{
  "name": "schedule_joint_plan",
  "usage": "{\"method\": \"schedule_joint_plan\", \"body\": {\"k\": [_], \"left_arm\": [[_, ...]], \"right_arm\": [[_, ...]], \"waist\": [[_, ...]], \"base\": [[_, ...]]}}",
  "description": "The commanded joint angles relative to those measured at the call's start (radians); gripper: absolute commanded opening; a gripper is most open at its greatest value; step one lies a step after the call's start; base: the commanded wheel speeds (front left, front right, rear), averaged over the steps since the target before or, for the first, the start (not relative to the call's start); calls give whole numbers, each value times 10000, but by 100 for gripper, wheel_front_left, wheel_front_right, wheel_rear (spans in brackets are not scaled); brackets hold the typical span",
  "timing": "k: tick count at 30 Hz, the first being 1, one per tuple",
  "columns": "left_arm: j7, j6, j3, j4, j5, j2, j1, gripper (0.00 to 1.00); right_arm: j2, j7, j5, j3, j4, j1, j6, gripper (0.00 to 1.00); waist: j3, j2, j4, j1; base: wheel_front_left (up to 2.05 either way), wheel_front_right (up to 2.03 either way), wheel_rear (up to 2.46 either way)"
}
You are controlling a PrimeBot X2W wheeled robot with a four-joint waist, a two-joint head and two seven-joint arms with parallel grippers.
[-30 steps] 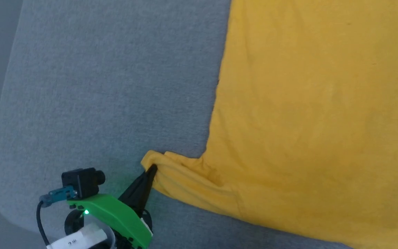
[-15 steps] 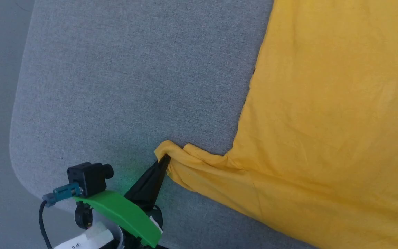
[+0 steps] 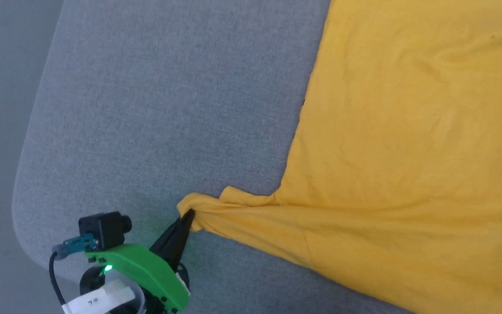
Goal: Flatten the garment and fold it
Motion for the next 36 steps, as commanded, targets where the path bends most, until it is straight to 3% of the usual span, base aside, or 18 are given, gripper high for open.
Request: {"method": "schedule_joint_plan", "body": {"k": [1,6,12,19,28,29,30,36], "left_arm": [[93,171,145,154,-31,151,299,0],[327,342,277,151,-61,411,732,0],[588,482,331,-76,-140,606,1140,0],[713,735,508,-351,-121,794,1521,0],[815,945,721,-576,-132,960,1683,0],[830,954,730,-590,-135,973,1675,0],[841,962,735,-597,-136,983,1668,0],[935,1009,780,-664,-190,1055,1672,0]], "right_arm": [[134,-605,228,-89,-190,583,-15,0],[504,-1128,720,-554,-675,2452,-15,0],[1100,272,910,-1408,-1469,4580,-15,0],[2574,2520,1218,-2332,-1744,6279,-15,0],[3589,3818,1154,-2477,-691,6352,-15,2],[3631,3840,1125,-2425,-615,6289,-15,40],[3648,3801,1086,-2368,-609,6228,-15,100],[3322,1714,1336,-1058,-1389,5075,-15,100]], "waist": [[-1472,0,-941,-1],[-2621,0,-1744,-1],[-3500,0,-2525,-1],[-3794,0,-3212,-1],[-3687,0,-3649,-1],[-3679,0,-3664,-1],[-3677,0,-3674,-1],[-3610,0,-3729,-1]], "base": [[0,0,0],[0,0,0],[0,0,0],[0,0,0],[0,0,0],[0,0,0],[0,0,0],[0,0,0]]}}
